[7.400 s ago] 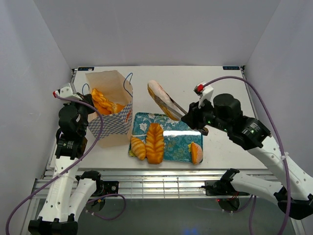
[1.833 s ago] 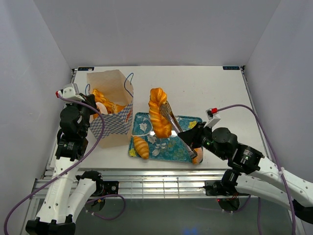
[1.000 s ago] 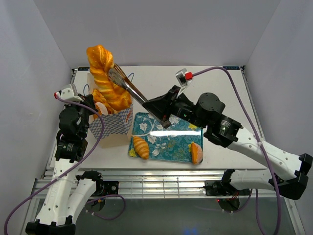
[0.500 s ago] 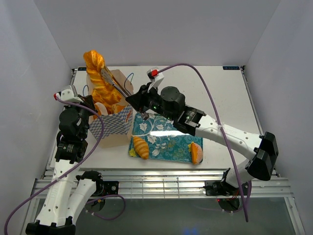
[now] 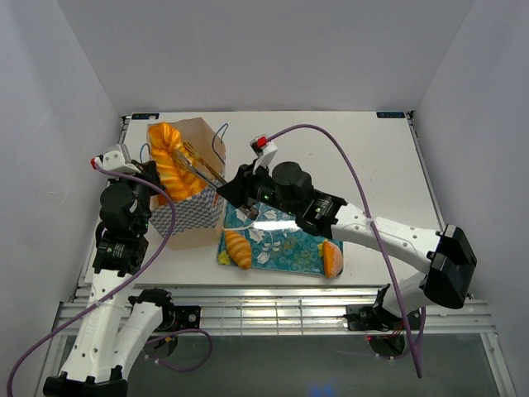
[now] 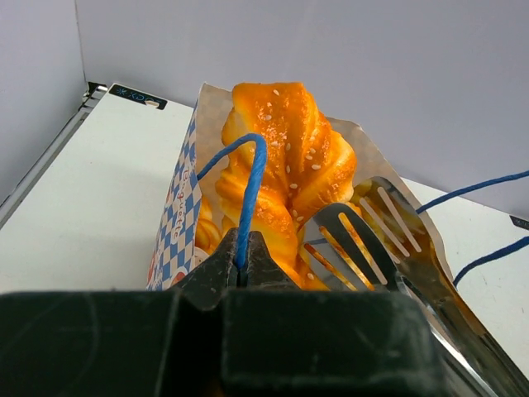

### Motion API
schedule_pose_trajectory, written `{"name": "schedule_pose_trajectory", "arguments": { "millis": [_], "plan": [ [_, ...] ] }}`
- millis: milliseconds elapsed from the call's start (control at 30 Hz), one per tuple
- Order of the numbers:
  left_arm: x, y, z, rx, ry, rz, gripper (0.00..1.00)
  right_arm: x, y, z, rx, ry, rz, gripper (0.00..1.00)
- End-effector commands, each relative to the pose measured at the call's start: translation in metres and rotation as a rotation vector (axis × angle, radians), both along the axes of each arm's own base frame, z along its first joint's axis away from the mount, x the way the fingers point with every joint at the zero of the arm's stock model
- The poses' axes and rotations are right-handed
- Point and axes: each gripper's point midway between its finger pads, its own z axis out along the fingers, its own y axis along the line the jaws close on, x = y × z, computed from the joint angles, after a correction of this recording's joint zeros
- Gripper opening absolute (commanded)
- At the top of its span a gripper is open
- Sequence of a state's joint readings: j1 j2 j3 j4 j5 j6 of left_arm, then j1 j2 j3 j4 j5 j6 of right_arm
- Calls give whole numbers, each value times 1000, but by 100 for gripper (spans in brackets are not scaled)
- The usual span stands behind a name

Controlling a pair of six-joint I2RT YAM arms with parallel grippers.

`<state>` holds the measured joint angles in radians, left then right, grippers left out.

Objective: Place the fake bread into the paper bag

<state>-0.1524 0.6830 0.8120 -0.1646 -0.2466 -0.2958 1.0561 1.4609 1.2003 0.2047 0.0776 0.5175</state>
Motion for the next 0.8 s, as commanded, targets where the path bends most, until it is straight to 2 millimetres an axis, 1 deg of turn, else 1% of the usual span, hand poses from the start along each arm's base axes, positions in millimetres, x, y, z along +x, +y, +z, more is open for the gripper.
{"name": "schedule_pose_trajectory", "arguments": {
  "millis": [0,133,267,433,667,767],
  "plan": [
    [-3,-1,4,2,-15,-8,0,-14,-5,58,164,-53,41,38],
    [-2,-2,3,3,-11,-13,0,-24,-7,70,205,-48,73,38],
    [-2,-2,3,3,-12,-13,0,-26,-12,79,202,-55,72,41],
    [-2,-2,3,3,-12,-13,0,-23,-20,81,190,-64,40,45],
    [-2,-2,4,2,-14,-11,0,-24,-23,78,173,-56,35,45],
    [-2,-2,3,3,-12,-13,0,-26,-27,81,176,-57,33,45]
  ]
}}
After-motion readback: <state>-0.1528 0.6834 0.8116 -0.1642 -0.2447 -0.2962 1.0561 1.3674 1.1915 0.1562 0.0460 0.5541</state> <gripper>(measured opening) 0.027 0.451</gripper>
